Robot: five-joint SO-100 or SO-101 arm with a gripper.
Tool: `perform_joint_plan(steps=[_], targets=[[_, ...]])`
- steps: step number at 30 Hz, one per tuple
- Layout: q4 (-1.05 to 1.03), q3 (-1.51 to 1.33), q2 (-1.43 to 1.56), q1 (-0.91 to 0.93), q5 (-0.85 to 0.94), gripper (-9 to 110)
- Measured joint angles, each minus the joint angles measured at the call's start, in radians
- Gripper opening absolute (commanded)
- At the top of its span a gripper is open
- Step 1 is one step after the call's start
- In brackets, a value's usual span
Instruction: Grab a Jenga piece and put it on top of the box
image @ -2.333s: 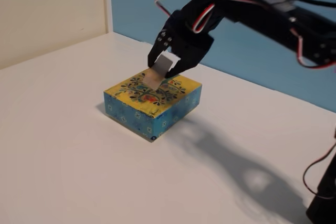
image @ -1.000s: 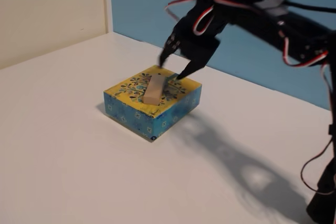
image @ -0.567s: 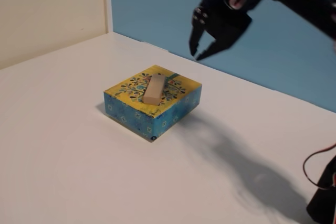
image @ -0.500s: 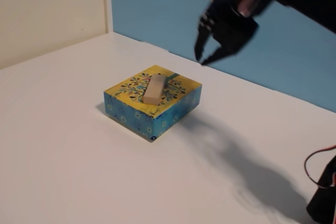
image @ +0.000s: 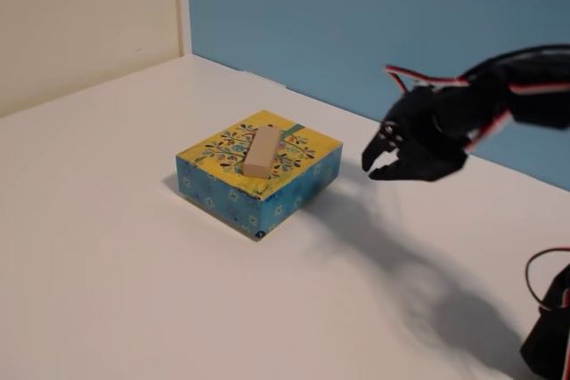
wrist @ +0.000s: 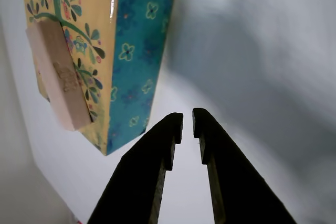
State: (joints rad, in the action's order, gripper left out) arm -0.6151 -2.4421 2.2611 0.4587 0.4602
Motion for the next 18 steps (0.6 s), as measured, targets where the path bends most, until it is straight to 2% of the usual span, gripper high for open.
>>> perform_joint_plan(steps=[13,18], targets=[[0.044,-0.463,0.574,-0.061,-0.02,0],[-0.164,-0.532,0.914,-0.074,-0.028,0]])
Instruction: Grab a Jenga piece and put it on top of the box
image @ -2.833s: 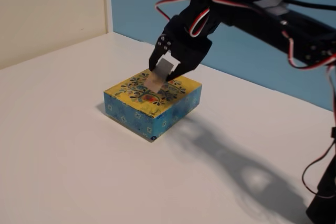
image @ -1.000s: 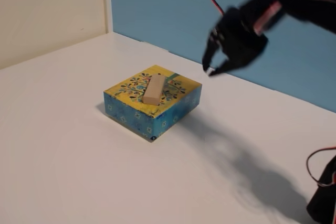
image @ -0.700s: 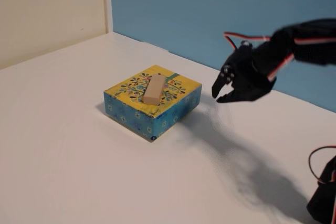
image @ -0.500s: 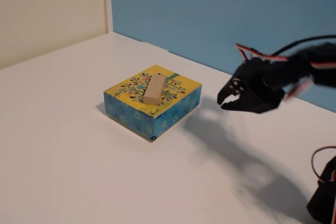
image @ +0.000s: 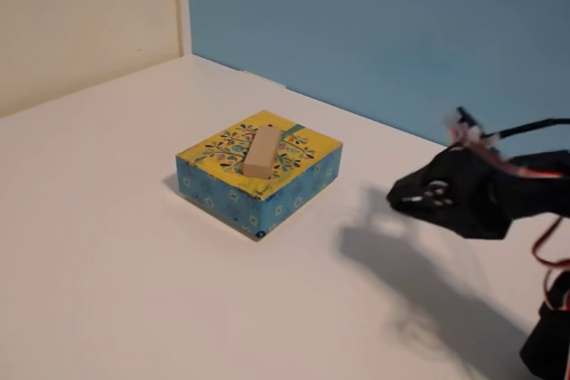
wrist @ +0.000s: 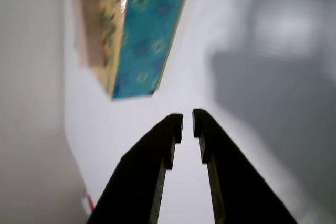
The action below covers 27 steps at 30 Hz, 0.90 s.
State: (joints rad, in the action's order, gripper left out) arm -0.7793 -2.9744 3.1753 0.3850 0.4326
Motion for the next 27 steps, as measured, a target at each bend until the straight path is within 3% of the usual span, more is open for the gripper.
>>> perform_joint_plan(steps=[6,27], targets=[[-0.098,-0.003,0.04,0.014,-0.038,0],[-0.106,-0.005,0.041,0.046,-0.038,0]])
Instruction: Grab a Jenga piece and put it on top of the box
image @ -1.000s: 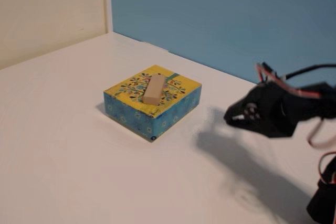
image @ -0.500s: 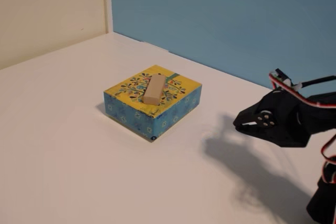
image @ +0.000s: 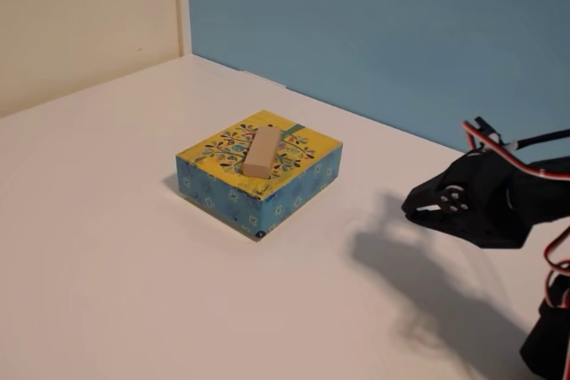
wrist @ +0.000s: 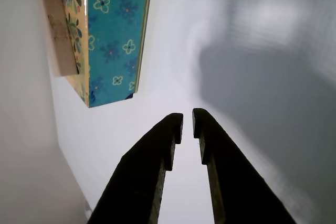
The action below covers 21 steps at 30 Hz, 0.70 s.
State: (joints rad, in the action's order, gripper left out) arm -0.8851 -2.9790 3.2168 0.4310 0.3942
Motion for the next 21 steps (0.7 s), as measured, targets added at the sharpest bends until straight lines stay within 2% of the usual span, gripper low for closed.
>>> perform_joint_plan(steps=[21], targets=[[0.0,0.0,0.0,0.009,0.009,0]])
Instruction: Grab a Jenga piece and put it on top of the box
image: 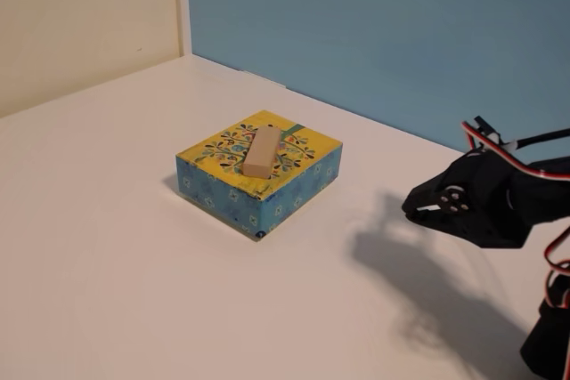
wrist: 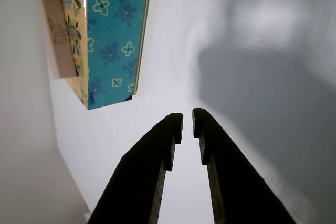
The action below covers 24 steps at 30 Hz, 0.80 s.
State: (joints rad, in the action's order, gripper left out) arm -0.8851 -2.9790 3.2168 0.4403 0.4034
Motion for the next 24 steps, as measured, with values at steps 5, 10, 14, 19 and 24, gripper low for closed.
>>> perform_joint_plan(steps=[5,10,14,19,24], targets=[[-0.003,0.0,0.0,-0.014,0.011,0],[-0.006,0.0,0.0,-0.017,0.018,0],[-0.006,0.0,0.0,-0.015,0.018,0],[-0.006,0.0,0.0,-0.015,0.018,0],[-0.006,0.0,0.0,-0.015,0.018,0]])
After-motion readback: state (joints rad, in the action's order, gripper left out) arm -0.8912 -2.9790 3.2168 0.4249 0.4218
